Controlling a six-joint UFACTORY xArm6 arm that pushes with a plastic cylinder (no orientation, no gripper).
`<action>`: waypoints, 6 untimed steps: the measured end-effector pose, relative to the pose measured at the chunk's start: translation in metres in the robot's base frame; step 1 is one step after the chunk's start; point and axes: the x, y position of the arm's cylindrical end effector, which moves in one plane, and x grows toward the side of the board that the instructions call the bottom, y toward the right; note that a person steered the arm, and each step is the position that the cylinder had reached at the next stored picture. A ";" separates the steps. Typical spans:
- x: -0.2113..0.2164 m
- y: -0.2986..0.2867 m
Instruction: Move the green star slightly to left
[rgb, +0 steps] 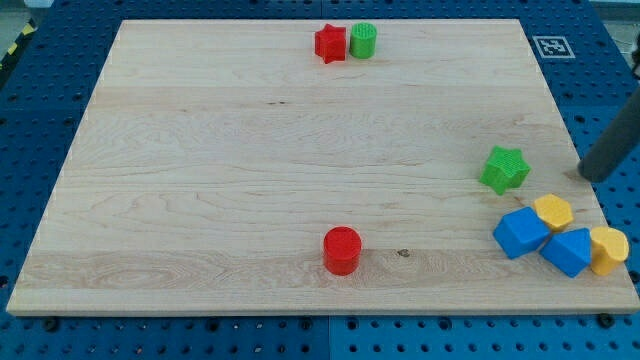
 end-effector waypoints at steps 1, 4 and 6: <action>0.000 -0.047; 0.015 -0.084; 0.005 -0.158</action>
